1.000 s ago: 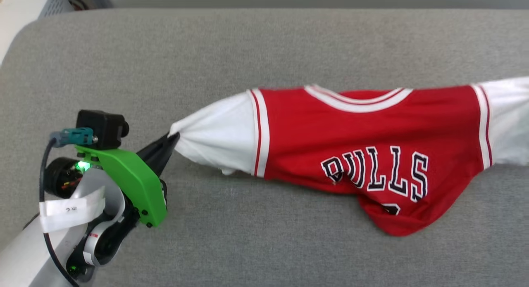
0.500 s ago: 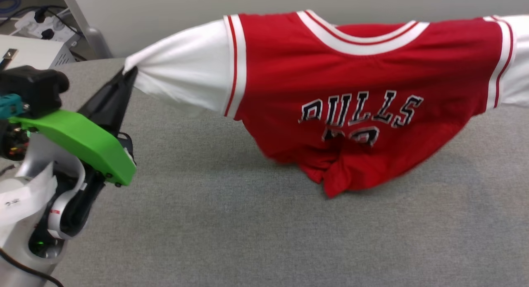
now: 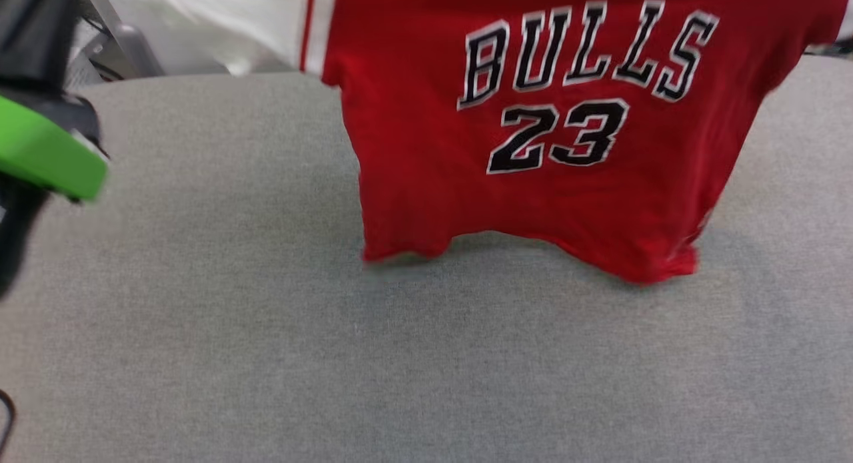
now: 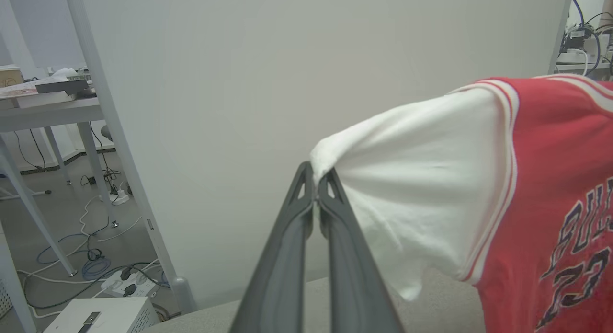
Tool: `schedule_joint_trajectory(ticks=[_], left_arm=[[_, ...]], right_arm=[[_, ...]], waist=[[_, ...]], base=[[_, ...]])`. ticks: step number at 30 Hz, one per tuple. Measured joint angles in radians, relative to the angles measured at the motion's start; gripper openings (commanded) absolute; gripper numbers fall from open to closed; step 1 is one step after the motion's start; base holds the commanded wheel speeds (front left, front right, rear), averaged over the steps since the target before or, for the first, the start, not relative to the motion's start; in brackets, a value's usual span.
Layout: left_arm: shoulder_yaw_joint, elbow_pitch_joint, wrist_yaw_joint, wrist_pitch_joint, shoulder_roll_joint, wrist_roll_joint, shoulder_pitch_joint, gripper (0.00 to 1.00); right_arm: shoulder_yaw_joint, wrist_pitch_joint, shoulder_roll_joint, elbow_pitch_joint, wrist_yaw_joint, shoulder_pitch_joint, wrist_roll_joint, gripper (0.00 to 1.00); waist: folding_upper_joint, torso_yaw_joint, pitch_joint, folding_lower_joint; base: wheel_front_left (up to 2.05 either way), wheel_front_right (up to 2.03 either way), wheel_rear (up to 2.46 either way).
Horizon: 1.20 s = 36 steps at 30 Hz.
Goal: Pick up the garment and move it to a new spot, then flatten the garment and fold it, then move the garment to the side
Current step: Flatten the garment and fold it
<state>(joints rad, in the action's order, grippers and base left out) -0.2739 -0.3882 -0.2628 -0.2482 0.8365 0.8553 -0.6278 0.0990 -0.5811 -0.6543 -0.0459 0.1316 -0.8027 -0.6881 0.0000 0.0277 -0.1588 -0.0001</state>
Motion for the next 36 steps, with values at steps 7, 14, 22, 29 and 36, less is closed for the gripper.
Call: schedule_joint_trajectory(ticks=[7,14,22,29,36], left_arm=[[0.006,0.126,0.097,-0.061,0.037,0.007,-0.24,0.0],[-0.051,0.311,0.204,-0.106,0.036,-0.04,-0.528,0.0],[-0.124,0.556,0.302,-0.022,-0.066,-0.165,-0.84,0.0],[-0.152,0.745,0.339,0.112,-0.151,-0.215,-0.971,0.0],[-0.187,0.89,0.365,0.217,-0.212,-0.221,-0.946,0.0]], right_arm=[[-0.005,0.069,0.049,-0.062,0.001,-0.204,0.073,0.0],[-0.013,0.16,0.091,-0.184,0.001,-0.439,0.163,0.0],[-0.054,0.28,0.129,-0.406,0.001,-0.684,0.248,0.0],[-0.021,0.413,0.167,-0.569,0.001,-0.819,0.284,0.0],[-0.041,0.483,0.205,-0.697,0.001,-0.789,0.261,0.0]], waist=[[0.0,-0.001,-0.107,0.0],[0.0,-0.001,-0.241,0.0001],[0.0,0.002,-0.39,0.0002],[0.0,0.005,-0.481,0.0003],[0.0,0.004,-0.502,0.0003]], base=[[0.0,0.0,0.0],[0.0,0.0,0.0],[0.0,0.0,0.0],[0.0,0.0,0.0],[0.0,0.0,0.0]])
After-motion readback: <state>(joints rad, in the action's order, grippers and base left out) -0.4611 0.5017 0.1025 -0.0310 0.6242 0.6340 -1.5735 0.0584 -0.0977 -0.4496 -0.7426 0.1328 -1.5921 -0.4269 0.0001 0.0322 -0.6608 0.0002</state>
